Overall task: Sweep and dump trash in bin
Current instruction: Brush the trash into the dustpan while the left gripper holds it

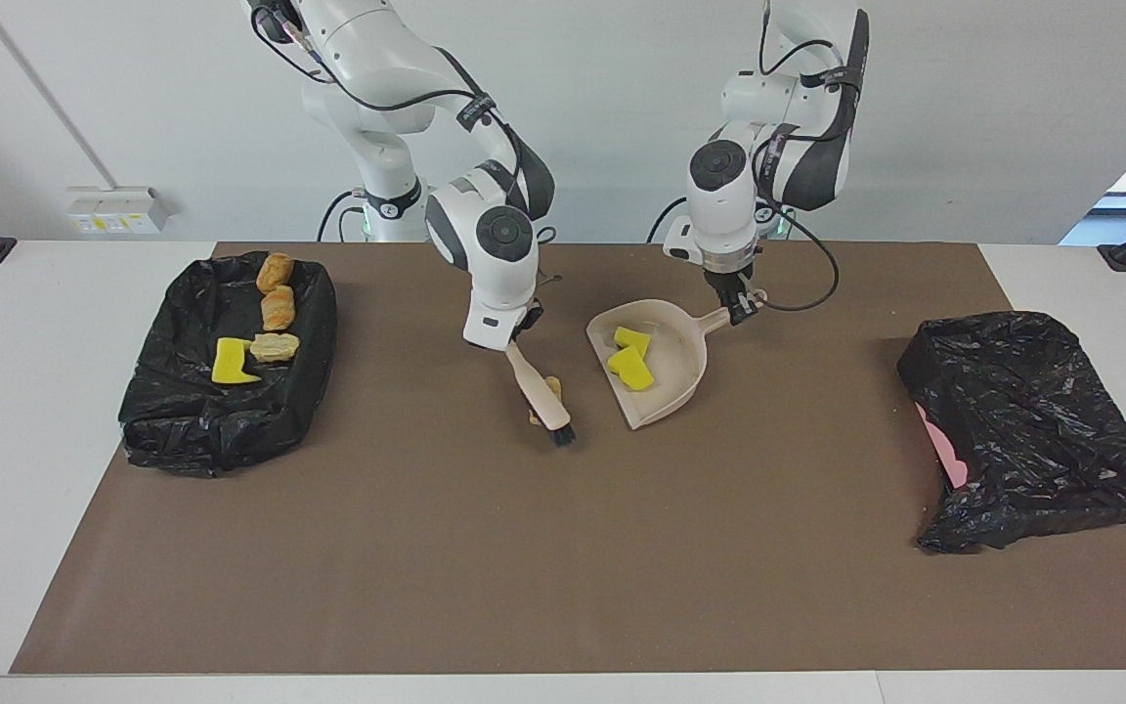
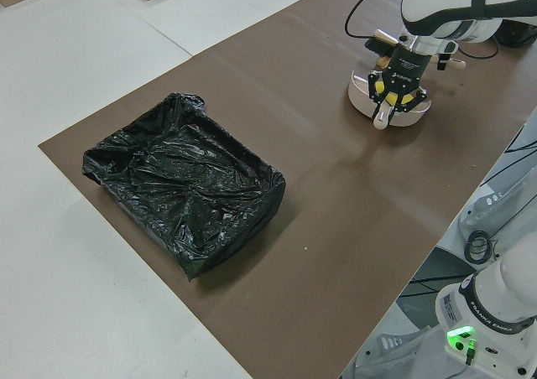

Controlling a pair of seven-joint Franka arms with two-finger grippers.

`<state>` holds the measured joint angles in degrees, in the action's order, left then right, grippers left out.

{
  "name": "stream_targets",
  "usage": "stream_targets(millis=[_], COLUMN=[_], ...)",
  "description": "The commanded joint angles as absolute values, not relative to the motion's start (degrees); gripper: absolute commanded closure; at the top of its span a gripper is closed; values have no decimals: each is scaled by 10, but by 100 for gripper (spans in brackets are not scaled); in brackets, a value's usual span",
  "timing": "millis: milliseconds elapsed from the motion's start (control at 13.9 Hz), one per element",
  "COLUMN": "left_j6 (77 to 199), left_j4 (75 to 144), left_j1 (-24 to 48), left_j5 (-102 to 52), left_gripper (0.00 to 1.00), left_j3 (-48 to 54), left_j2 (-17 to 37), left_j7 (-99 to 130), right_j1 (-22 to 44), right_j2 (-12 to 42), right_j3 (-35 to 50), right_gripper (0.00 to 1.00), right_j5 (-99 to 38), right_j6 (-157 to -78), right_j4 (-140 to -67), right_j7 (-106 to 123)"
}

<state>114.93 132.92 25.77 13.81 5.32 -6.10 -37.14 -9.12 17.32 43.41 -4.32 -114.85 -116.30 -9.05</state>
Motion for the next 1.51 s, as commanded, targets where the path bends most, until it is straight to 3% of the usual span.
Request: stream_targets(millis=[0, 287, 575, 790, 1005, 1149, 1436], left_j6=[1154, 1157, 1184, 1189, 1173, 1160, 1105], left_j4=[1338, 1338, 1338, 1318, 1263, 1242, 1173], left_j1=[256, 253, 252, 226, 201, 157, 78], left_j5=[134, 134, 134, 134, 134, 134, 134], left_gripper=[100, 100, 100, 100, 100, 100, 100], left_j3=[54, 54, 53, 51, 51, 51, 49], left_j2=[-69, -69, -63, -48, -36, -47, -54], left_j7=[-371, -372, -378, -514, -584, -645, -702], right_j1=[-65, -70, -148, -169, -151, -104, -47], right_j2=[166, 124, 73, 70, 28, -13, -11], right_j3=[460, 495, 490, 483, 491, 492, 492], right_gripper=[100, 100, 100, 100, 100, 100, 100], right_j5=[-123, -183, -201, -152, -119, -134, -138], right_j6=[-1147, -1132, -990, -1003, -968, -975, -1027], right_j4=[-1165, -1148, -1095, -1103, -1134, -1178, -1236], right_j7=[-146, -188, -167, -198, -357, -366, -353])
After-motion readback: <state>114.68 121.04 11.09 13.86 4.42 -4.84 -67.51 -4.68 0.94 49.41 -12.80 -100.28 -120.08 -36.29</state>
